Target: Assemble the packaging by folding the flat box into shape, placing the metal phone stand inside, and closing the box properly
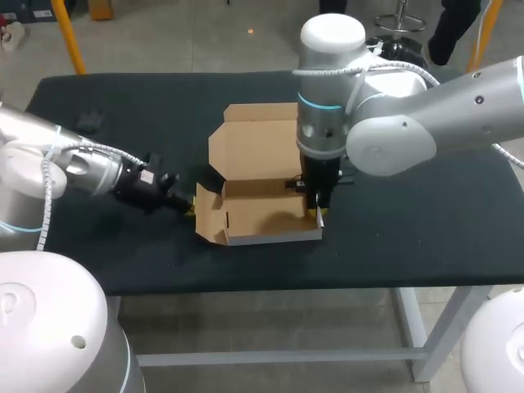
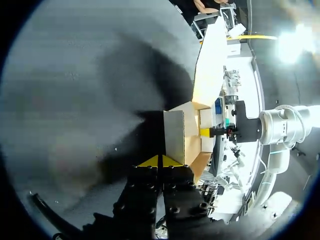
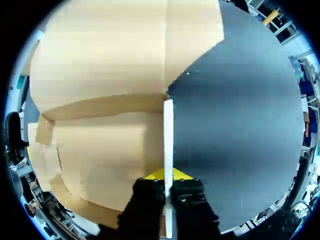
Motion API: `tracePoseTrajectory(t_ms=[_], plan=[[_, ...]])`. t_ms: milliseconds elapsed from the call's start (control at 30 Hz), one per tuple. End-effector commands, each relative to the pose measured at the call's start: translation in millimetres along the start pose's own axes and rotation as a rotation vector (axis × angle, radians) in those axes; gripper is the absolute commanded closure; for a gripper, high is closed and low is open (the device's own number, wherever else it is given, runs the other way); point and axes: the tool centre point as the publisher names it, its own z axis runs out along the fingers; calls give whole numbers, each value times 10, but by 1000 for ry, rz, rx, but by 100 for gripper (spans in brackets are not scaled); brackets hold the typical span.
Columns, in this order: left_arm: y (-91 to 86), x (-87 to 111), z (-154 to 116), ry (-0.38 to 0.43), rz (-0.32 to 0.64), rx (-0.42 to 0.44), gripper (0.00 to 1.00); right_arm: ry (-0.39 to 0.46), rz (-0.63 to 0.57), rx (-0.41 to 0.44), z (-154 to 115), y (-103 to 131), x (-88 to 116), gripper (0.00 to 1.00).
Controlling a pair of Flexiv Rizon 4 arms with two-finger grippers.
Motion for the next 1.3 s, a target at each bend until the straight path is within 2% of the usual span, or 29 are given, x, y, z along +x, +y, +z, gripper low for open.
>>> tracePoseTrajectory(t_ms=[33,333,800,1233,1300], plan=[[19,58,10,12,-2,11,100,-3,-1,5,-3,10,9,100],[7,171,30,57,-30,33,100,-3,-1,5,-3,10,9,100],[4,291,52,99,-59,20,100,-3,-1,5,-3,10,9,100],[53,334,106,114,-10,-7,100,-3,-1,5,-3,10,9,100],[57,335,107,110,-5,-7,92,-3,-1,5,-3,10,9,100]])
